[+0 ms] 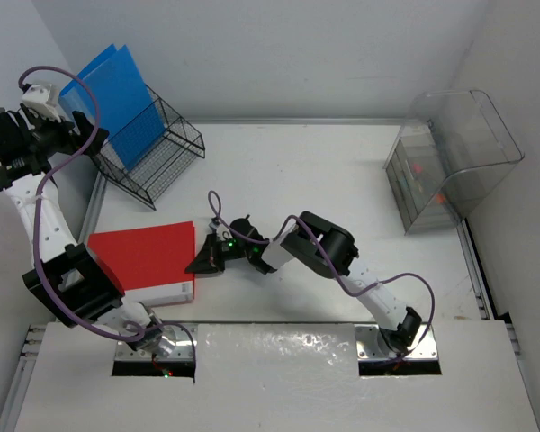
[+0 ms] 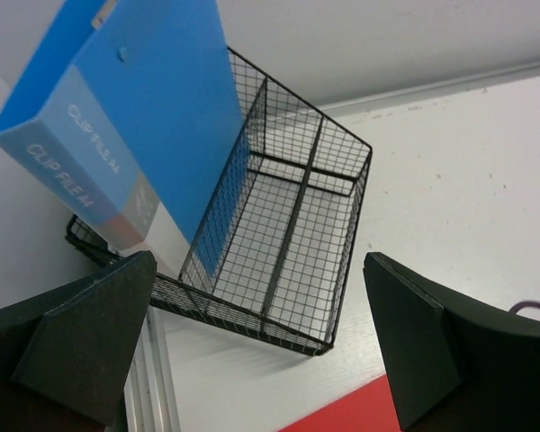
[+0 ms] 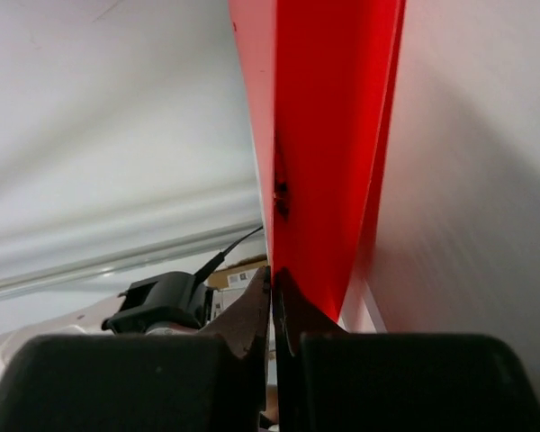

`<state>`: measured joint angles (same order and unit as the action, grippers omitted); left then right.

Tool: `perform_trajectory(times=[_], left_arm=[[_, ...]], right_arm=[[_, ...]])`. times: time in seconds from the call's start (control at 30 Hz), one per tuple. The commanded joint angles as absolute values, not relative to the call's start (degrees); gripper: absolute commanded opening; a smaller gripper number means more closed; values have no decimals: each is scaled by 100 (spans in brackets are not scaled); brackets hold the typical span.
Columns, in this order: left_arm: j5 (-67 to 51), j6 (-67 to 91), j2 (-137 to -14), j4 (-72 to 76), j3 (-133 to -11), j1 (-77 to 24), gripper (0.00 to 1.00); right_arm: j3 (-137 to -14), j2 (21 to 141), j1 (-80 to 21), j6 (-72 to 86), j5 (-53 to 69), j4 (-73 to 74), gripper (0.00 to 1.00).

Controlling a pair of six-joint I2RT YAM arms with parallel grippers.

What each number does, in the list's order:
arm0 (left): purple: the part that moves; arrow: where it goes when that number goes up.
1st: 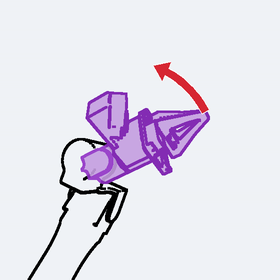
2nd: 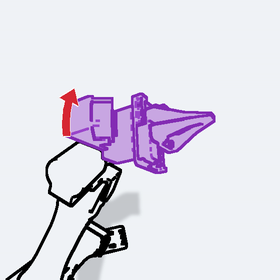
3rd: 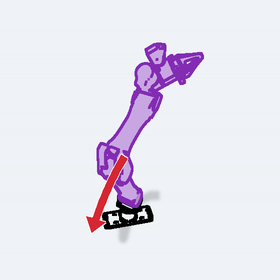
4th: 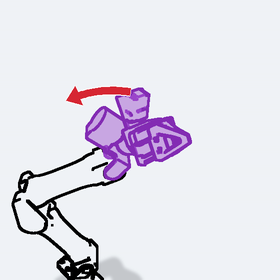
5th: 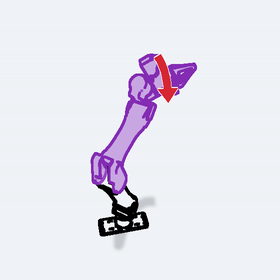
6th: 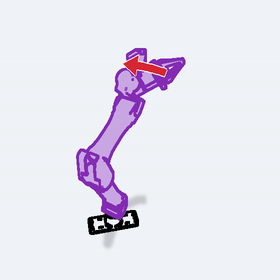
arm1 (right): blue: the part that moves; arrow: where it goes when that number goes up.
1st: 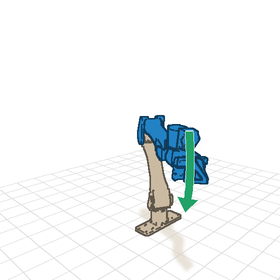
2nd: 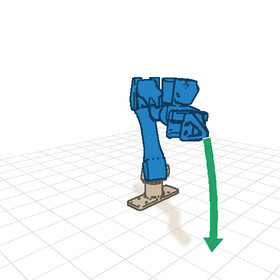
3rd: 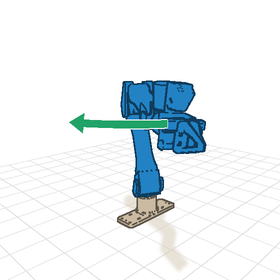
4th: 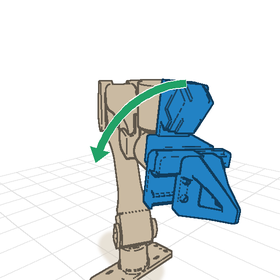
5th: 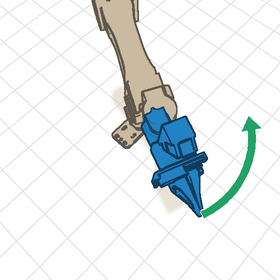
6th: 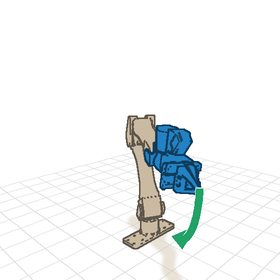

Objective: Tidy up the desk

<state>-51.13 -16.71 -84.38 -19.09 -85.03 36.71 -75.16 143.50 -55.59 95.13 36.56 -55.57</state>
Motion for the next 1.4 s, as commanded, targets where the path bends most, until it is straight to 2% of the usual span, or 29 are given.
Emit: perform_trajectory(times=[0.0,0.1,0.3,0.57,0.63,0.8,0.9,1.1,1.37], left_arm=[[-5379,-2179,-8262,-2388,-8534,3542,98],[-5265,-3011,-8183,-2968,-8552,3271,96],[-4404,-4295,-7893,-3988,-8324,2032,95],[-3578,-5133,-7498,-5229,-8096,441,91],[-3080,-5010,-7366,-5186,-7876,-278,91],[-2093,-4518,-7085,-4598,-6945,-1973,90],[-1785,-4185,-7031,-4237,-6540,-2520,91],[-205,-3587,-7163,-2919,-5555,-4040,100],[272,-3102,-7076,-899,-4441,-4912,99]], right_arm=[[-6920,14090,-5318,9887,3349,-5861,0],[-6375,13624,-5029,9888,3261,-6284,0],[-5108,12596,-4448,9773,3208,-6723,0],[-3974,11779,-3579,9826,3173,-7233,0],[-3859,11611,-3429,9651,3164,-7059,0],[-3753,11005,-2998,9115,2997,-6277,0],[-3718,10794,-2778,8966,2822,-5943,0],[-3946,10433,-2628,8525,2505,-5089,0],[-3973,10442,-2637,8710,2347,-5019,0]])
